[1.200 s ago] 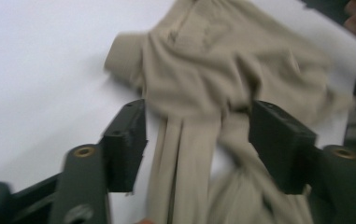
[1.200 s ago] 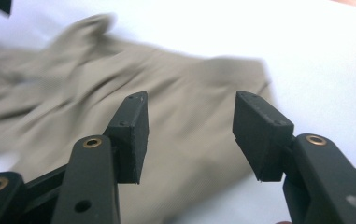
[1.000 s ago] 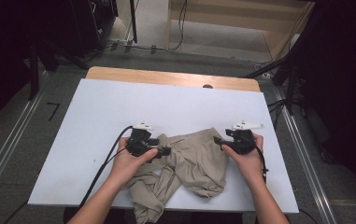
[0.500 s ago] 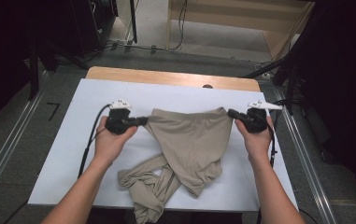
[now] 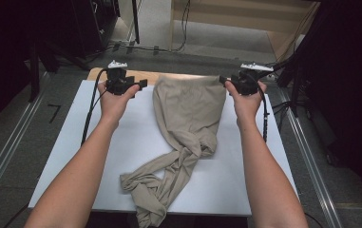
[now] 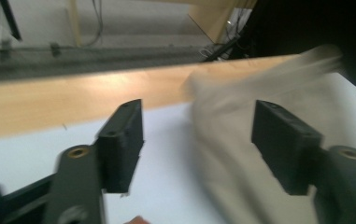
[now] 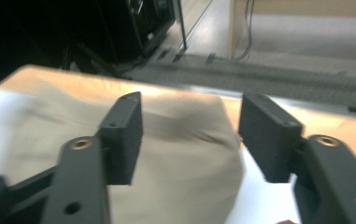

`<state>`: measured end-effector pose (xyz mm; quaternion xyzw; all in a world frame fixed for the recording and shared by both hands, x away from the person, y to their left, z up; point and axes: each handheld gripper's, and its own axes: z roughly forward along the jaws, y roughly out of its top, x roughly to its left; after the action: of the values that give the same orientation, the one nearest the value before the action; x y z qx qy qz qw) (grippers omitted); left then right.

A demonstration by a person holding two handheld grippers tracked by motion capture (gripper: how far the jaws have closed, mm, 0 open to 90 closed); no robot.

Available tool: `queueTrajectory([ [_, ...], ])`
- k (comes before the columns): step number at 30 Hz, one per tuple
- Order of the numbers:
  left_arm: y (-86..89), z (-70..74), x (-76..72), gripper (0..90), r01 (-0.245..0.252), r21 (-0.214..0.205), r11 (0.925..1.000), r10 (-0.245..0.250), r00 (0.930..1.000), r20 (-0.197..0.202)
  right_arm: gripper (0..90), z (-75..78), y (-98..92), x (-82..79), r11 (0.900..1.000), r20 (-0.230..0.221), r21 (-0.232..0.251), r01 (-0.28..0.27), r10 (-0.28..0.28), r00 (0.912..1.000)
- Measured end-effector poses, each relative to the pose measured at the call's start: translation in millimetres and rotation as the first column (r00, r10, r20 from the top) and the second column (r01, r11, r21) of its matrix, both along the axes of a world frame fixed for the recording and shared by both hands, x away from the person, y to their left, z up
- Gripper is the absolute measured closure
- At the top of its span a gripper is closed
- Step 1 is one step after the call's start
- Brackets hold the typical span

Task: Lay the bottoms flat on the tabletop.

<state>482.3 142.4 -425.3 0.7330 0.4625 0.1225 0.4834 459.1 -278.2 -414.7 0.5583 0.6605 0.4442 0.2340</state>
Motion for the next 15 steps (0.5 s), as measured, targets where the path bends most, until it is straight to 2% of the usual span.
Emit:
queueTrajectory([
  [1, 0.2, -7.4, -4.7, 33.4, 0.039, -0.003, 0.9992, -0.039, 0.9991, -0.016, 34.7, -8.5, 1.8, -4.1, 0.9998, -0.013, -0.014, -0.012, 0.012, 0.9998],
  [2, -0.7, -14.3, -10.9, 31.4, 0.071, 0.016, 0.9973, -0.071, 0.9973, -0.019, 33.3, -16.9, 3.3, -9.5, 0.9994, -0.029, -0.020, -0.028, 0.028, 0.9992],
  [4, -3.1, -26.6, -26.5, 31.3, 0.137, 0.035, 0.9900, -0.136, 0.9904, -0.026, 32.3, -32.5, 6.3, -24.7, 0.9968, -0.045, -0.043, -0.067, 0.065, 0.9968],
  [6, -5.9, -36.0, -44.7, 31.4, 0.175, 0.044, 0.9835, -0.175, 0.9843, -0.025, 32.3, -45.5, 8.7, -43.7, 0.9926, -0.053, -0.077, -0.094, 0.090, 0.9945],
  [7, -7.7, -39.7, -54.0, 31.4, 0.198, 0.033, 0.9796, -0.197, 0.9800, -0.025, 32.3, -51.1, 9.9, -53.4, 0.9906, -0.060, -0.086, -0.107, 0.102, 0.9930],
  [10, -19.5, -47.0, -83.9, 35.1, 0.257, 0.032, 0.9659, -0.256, 0.9661, -0.035, 32.2, -61.4, 12.5, -83.5, 0.9882, -0.069, -0.060, -0.141, 0.137, 0.9882],
  [11, -25.2, -48.0, -94.8, 35.2, 0.288, 0.032, 0.9572, -0.287, 0.9575, -0.032, 32.2, -63.3, 14.0, -94.1, 0.9881, -0.070, -0.039, -0.149, 0.146, 0.9868],
  [13, -39.6, -49.5, -117.6, 37.3, 0.328, 0.044, 0.9436, -0.327, 0.9445, -0.032, 32.2, -67.3, 18.7, -115.6, 0.9867, -0.064, -0.030, -0.159, 0.157, 0.9855],
  [15, -55.6, -51.8, -138.2, 37.7, 0.377, 0.052, 0.9248, -0.374, 0.9259, -0.049, 32.1, -71.8, 26.2, -134.5, 0.9817, -0.069, -0.047, -0.185, 0.181, 0.9810],
])
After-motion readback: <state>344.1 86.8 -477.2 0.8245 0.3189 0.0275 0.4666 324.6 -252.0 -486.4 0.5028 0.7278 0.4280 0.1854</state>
